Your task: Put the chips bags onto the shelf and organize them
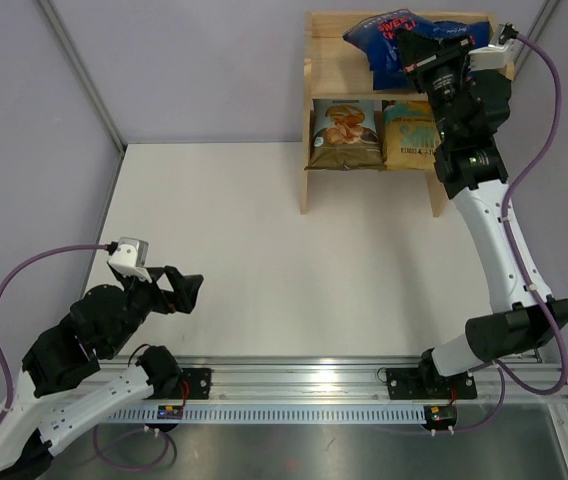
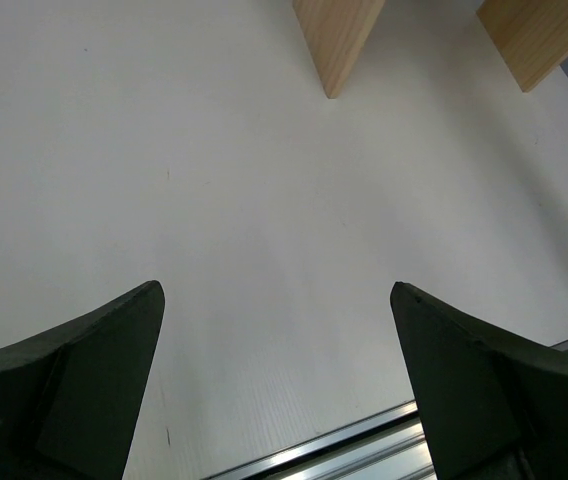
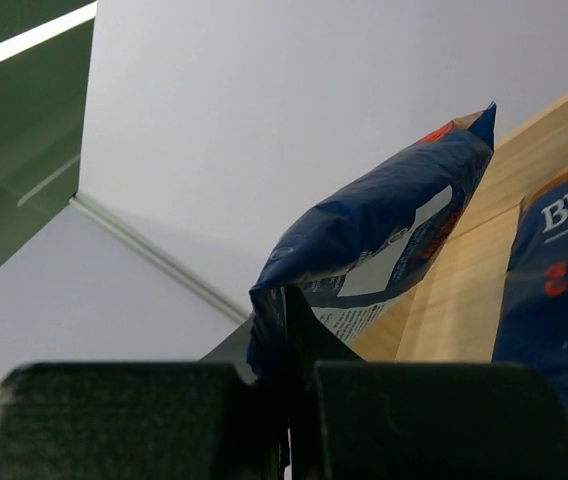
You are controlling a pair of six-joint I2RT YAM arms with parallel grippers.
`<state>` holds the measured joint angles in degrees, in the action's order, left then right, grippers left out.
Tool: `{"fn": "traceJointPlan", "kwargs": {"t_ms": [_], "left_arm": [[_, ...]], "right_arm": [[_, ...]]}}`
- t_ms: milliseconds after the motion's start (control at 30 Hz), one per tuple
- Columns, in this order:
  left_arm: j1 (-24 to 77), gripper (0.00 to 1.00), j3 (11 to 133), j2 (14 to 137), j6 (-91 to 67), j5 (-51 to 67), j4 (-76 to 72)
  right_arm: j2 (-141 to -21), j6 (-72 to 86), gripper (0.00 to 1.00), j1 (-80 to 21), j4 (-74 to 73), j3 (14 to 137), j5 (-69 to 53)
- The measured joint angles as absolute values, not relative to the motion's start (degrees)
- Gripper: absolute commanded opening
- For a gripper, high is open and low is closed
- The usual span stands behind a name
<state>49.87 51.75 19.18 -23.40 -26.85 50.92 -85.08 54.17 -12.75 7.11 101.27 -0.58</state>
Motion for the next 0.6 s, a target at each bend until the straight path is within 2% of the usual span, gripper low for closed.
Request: {"fn": "traceJointPlan", "kwargs": {"t_ms": [333, 600], "left_arm": [[49.87, 0.99, 50.89, 18.55, -23.35, -26.61, 50.35], [49.87, 0.99, 50.59, 15.77, -23.35, -26.41, 49.6]], "right_arm": [[-99.59, 53.28, 0.0, -15.51, 10.68, 112.42, 9.19], [-101.45, 50.89, 0.0, -23.92, 12.69, 111.33, 19.68]]}}
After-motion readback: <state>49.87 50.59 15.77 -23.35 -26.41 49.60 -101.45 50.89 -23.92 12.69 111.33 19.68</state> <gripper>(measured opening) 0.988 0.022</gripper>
